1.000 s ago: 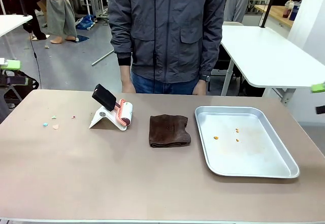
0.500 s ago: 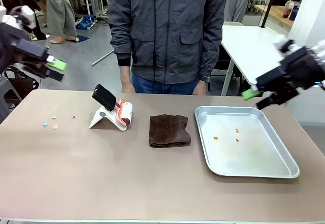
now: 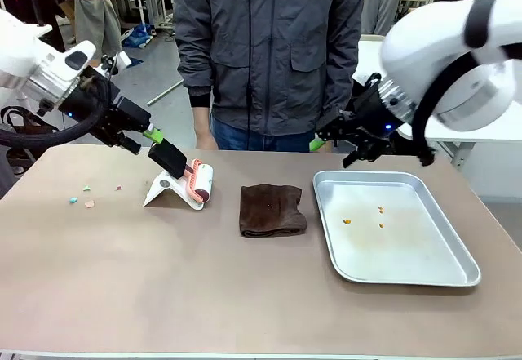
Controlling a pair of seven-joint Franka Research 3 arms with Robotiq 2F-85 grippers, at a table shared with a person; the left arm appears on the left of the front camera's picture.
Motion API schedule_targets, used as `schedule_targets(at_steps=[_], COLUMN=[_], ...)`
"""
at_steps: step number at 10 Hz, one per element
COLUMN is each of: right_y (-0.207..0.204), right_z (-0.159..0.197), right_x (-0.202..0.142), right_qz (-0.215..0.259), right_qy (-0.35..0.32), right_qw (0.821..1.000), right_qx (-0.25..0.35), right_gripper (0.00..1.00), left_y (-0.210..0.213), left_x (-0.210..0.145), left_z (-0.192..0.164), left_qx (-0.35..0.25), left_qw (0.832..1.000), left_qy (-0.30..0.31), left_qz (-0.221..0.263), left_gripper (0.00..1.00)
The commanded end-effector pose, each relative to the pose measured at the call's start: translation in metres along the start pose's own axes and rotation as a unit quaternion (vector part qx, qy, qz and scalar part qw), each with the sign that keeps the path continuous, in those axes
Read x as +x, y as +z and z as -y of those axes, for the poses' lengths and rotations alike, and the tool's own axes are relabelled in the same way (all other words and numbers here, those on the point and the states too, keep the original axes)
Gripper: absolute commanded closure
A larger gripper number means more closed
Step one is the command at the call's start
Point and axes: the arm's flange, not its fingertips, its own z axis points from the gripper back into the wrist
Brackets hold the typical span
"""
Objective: Clean the surface of the table.
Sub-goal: Hold the Lint Roller with your left hand and the towel with your right hand.
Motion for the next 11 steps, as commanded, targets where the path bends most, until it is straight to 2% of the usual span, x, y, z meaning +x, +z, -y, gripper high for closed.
schedule_targets(at_steps=[1,2,4,5,9,10,11], right_y=[-0.027,-0.034,-0.035,-0.039,-0.041,-0.053,-0.068], right_z=[-0.007,-0.002,0.004,0.007,0.009,0.005,-0.004], right_x=[0.003,0.004,0.006,0.001,0.001,0.009,0.015], right_qz=[0.018,0.008,-0.001,0.006,0.002,0.0,-0.014], right_qy=[-0.052,-0.069,-0.085,-0.068,-0.074,-0.082,-0.075], right_qw=[0.998,0.997,0.996,0.998,0.997,0.997,0.997], right_qx=[-0.015,-0.015,-0.016,-0.014,-0.015,-0.005,-0.022], right_gripper=[0.0,0.0,0.0,0.0,0.0,0.0,0.0], left_y=[0.01,0.016,0.012,0.011,0.01,-0.001,-0.008], left_x=[-0.01,-0.014,-0.011,-0.011,-0.012,0.0,0.013], left_z=[-0.006,-0.009,-0.014,-0.02,-0.02,-0.017,-0.019], left_qx=[0.071,0.078,0.043,0.071,0.066,0.086,0.08], left_qw=[0.996,0.995,0.996,0.997,0.997,0.992,0.985], left_qy=[0.042,0.049,0.065,0.038,0.045,0.092,0.151], left_qz=[-0.018,-0.026,-0.04,-0.017,-0.021,-0.029,-0.03], left_gripper=[0.0,0.0,0.0,0.0,0.0,0.0,0.0])
